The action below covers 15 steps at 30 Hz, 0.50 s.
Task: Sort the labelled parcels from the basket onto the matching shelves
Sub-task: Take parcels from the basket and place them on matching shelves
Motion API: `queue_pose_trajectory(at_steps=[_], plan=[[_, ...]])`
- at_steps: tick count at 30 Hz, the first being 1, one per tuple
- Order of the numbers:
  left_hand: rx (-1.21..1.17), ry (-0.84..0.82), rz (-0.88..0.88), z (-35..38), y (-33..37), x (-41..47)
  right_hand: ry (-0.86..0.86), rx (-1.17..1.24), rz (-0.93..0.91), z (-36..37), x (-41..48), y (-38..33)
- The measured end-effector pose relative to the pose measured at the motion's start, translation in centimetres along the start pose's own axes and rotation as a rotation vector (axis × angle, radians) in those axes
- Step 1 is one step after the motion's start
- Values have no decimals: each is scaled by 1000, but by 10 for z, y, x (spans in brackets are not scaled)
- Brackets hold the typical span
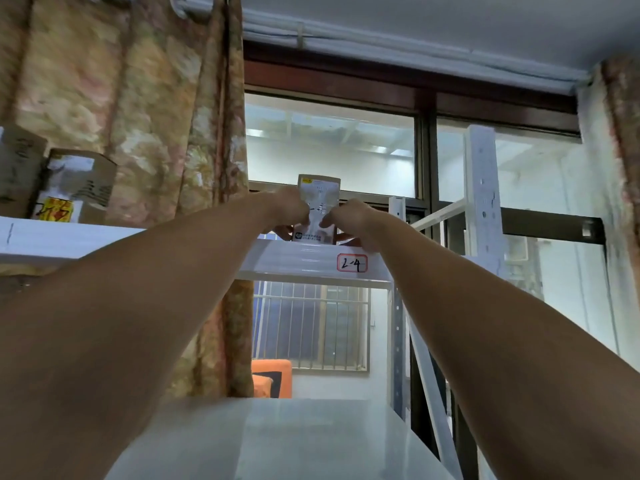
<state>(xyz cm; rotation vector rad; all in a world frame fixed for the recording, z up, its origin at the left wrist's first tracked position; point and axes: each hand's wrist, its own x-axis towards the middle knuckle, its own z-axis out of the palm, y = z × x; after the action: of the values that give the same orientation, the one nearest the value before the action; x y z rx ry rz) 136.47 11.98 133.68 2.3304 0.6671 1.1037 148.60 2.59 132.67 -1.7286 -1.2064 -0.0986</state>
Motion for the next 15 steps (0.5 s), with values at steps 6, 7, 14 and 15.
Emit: queue_pose_trajectory(at_steps=[6, 7, 14, 15], plan=[[96, -37, -4, 8, -5, 3, -124, -84, 16, 2, 11, 2], [103, -40, -15, 7, -6, 4, -130, -99, 15, 4, 12, 2], [207, -67, -8, 4, 1, -13, -122, -236, -20, 13, 8, -1], [235, -63, 4, 4, 0, -17, -107, -259, -33, 14, 8, -1]])
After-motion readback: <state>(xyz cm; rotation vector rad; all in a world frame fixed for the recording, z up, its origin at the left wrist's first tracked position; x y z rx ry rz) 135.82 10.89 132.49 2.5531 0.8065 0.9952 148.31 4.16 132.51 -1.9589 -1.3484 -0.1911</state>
